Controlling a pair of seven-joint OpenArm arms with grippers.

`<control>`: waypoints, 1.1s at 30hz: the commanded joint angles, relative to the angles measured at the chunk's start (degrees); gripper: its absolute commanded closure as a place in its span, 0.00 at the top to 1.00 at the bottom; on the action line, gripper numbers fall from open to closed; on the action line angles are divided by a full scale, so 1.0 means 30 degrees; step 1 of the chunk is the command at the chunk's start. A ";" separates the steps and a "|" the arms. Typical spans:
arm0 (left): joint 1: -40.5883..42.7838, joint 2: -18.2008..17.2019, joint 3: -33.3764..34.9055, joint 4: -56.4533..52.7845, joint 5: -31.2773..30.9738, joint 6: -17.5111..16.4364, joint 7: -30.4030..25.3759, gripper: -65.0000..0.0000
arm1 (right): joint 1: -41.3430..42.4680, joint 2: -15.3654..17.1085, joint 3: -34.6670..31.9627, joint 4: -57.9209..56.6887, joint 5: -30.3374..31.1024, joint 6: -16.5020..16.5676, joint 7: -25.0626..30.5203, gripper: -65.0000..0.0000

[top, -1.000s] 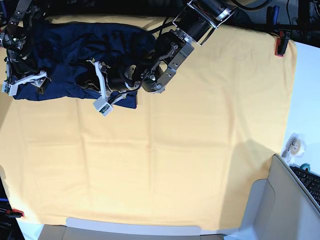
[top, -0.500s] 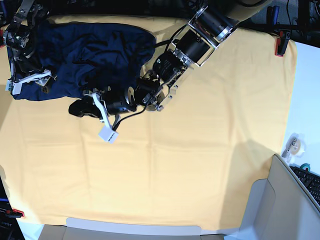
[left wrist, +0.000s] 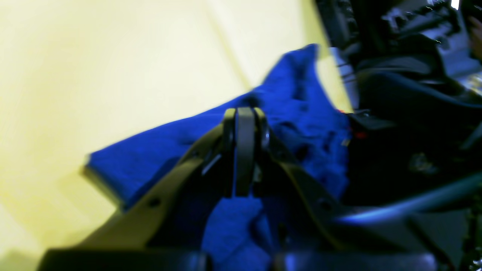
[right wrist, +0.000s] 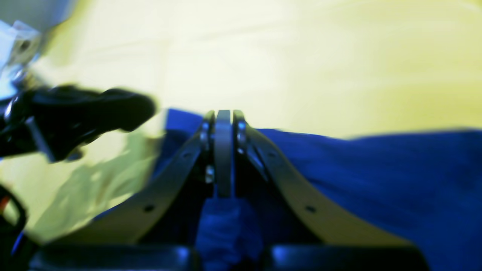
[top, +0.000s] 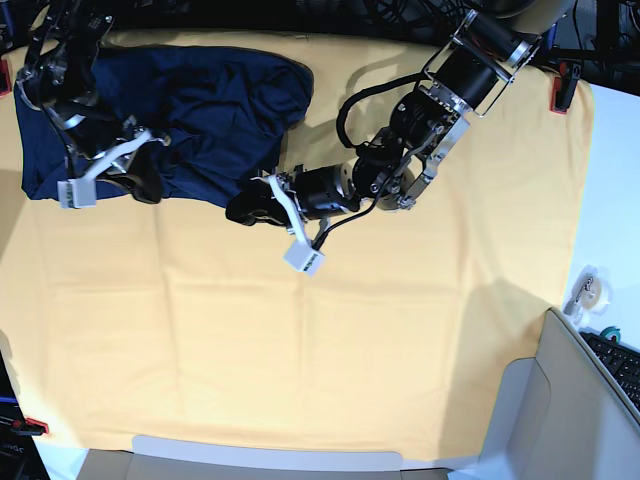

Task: Fold the T-shirt properly

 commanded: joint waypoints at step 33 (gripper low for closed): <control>0.4735 -0.2315 -0.2319 0.1306 0.2206 -0.0030 -0.0167 0.00 | 0.0773 0.4189 -0.5119 -0.0624 -0.9145 -0.4701 -0.2582 0.00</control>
